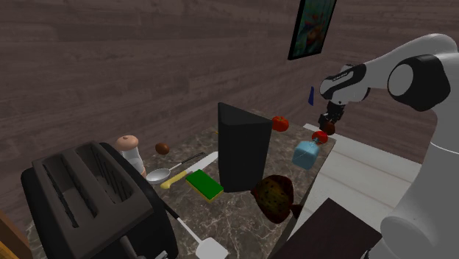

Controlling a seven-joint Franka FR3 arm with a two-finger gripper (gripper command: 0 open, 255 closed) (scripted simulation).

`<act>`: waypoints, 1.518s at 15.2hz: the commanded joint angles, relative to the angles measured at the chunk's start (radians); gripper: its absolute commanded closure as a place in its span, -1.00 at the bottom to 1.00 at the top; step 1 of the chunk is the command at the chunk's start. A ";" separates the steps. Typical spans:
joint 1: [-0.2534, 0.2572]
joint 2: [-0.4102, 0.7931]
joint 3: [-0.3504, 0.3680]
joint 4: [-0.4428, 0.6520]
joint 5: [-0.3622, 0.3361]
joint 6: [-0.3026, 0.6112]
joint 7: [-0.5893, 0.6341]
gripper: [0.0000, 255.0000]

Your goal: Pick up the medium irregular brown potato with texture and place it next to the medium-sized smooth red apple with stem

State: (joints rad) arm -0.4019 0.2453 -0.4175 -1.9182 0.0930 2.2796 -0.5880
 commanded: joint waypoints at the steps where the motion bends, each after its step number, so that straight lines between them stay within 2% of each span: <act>1: -0.002 0.014 0.003 -0.016 0.008 0.024 -0.005 1.00; 6: -0.008 0.048 0.011 -0.040 0.028 0.080 -0.017 1.00; 14: -0.008 0.048 0.011 -0.040 0.028 0.080 -0.017 1.00; 15: -0.005 0.047 0.011 -0.039 0.026 0.078 -0.013 -1.00; 20: -0.008 0.048 0.011 -0.040 0.028 0.080 -0.017 -1.00; 23: 0.008 -0.018 -0.003 -0.022 -0.010 0.001 0.008 -1.00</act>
State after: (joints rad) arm -0.3989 0.2493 -0.4162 -1.9363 0.0956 2.2993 -0.5870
